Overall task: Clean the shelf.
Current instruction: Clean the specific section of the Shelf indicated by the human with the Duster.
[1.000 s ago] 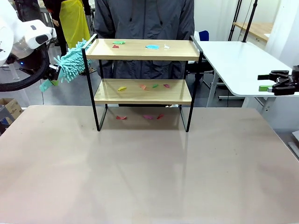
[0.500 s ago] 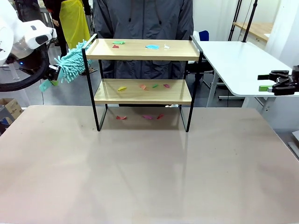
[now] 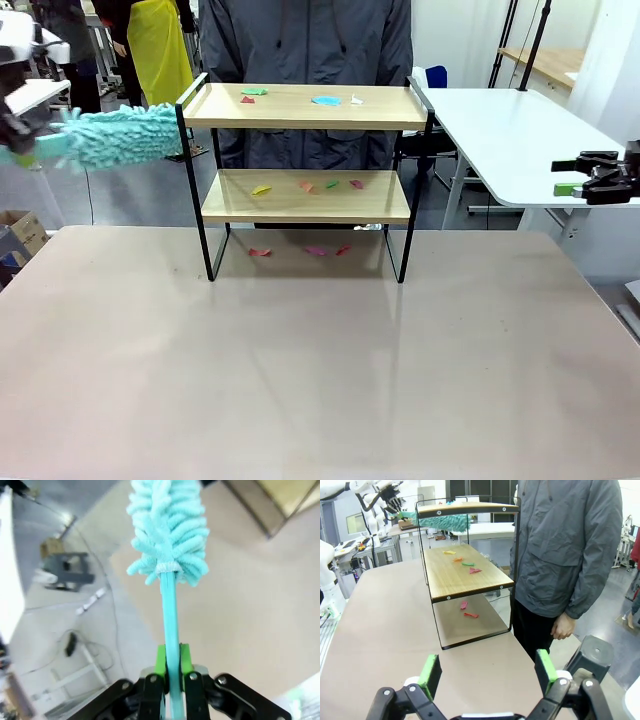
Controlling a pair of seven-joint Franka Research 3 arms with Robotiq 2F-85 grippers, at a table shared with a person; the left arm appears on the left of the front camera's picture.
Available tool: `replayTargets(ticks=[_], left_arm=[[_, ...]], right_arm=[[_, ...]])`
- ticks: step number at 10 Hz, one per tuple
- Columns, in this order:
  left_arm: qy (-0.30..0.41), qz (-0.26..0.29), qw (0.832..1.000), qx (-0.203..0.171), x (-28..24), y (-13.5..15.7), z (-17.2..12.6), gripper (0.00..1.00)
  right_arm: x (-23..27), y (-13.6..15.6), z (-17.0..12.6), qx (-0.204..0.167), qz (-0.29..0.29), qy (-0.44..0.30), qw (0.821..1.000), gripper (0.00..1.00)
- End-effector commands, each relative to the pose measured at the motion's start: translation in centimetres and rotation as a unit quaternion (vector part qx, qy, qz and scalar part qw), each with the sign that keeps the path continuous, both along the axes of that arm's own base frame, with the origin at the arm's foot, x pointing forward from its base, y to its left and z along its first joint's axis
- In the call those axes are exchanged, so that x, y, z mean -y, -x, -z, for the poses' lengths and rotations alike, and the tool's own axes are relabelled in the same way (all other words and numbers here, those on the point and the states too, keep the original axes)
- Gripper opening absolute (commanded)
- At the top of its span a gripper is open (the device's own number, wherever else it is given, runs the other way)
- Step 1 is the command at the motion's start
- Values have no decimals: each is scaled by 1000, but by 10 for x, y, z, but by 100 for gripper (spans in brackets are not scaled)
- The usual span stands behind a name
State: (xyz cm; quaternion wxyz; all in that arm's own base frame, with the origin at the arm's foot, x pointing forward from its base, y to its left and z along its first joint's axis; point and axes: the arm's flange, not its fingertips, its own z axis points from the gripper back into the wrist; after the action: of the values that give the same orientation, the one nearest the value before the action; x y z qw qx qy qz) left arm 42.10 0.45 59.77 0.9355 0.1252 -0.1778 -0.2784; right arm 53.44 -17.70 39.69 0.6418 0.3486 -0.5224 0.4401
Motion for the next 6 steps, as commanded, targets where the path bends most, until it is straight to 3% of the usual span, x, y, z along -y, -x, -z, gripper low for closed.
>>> replayTargets(ticks=[1, 2, 4, 6], left_arm=[[-99, 83, 992, -4, -19, 27, -24, 13], [-173, 105, 979, -14, -29, 47, -34, 13], [-222, 218, 949, -46, -27, 83, -43, 13], [-205, 310, 925, -78, -20, 108, -46, 13]], right_arm=[[-2, 0, -2, 2, -1, 1, 1000, 100], [-2, 0, -2, 2, -1, 1, 1000, 100], [-2, 0, -2, 2, -1, 1, 1000, 100], [-2, 0, -2, 2, -1, 1, 1000, 100]])
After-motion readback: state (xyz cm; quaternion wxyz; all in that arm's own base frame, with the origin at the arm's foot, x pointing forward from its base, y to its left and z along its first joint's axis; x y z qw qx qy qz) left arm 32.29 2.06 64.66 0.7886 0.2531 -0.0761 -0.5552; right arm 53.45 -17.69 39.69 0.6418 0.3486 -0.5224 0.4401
